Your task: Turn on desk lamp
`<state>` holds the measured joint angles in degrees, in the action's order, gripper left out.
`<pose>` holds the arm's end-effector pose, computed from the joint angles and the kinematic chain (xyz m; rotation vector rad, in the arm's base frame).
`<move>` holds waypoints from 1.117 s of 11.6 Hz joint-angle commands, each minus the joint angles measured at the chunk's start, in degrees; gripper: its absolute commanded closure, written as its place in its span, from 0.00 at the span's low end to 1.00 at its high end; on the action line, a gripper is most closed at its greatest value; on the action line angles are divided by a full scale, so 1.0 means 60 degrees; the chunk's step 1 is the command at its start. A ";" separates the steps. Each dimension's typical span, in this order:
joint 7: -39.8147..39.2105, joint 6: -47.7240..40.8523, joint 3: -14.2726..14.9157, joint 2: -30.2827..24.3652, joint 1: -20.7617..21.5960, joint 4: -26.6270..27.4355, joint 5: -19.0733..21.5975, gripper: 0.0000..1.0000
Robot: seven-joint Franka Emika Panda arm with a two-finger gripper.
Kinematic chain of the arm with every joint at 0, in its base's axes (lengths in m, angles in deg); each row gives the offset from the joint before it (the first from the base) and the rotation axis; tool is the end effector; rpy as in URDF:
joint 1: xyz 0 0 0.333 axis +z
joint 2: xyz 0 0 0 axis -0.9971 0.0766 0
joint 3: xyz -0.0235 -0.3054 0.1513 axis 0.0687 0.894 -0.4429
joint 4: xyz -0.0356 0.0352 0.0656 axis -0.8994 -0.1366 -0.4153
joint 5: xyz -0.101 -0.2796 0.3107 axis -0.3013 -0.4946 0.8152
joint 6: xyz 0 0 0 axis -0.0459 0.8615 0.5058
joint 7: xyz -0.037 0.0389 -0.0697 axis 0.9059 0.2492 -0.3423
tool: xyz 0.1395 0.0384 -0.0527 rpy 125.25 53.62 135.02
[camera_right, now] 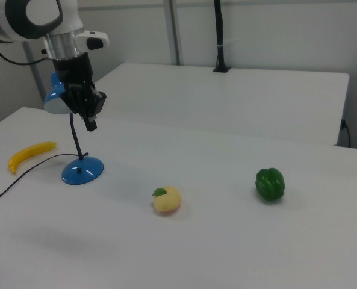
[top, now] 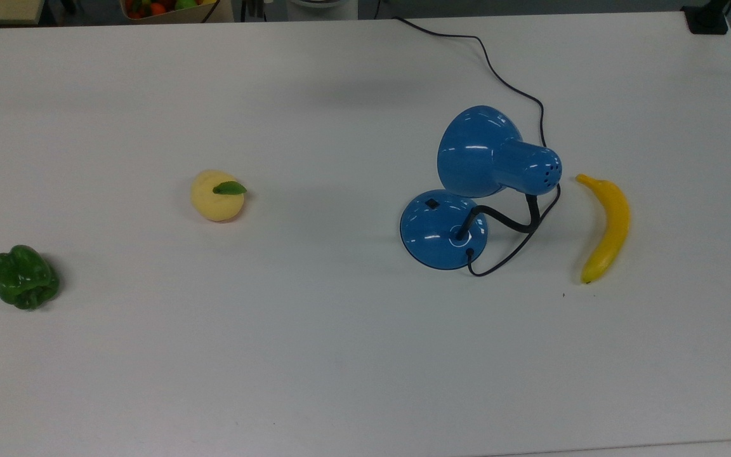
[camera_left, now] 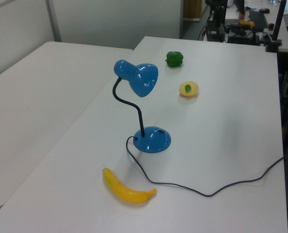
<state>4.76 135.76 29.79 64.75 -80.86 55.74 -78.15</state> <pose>0.5921 0.0135 0.5881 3.0536 -0.0185 -0.0751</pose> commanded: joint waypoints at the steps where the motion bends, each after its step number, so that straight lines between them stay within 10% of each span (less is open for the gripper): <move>1: -0.0596 0.0218 0.0117 0.0033 0.0146 0.0116 0.0126 1.00; 13: -0.0699 0.4862 -0.0117 0.1262 0.1756 0.2959 -0.0050 1.00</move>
<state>2.02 160.15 28.87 70.66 -71.98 70.84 -78.14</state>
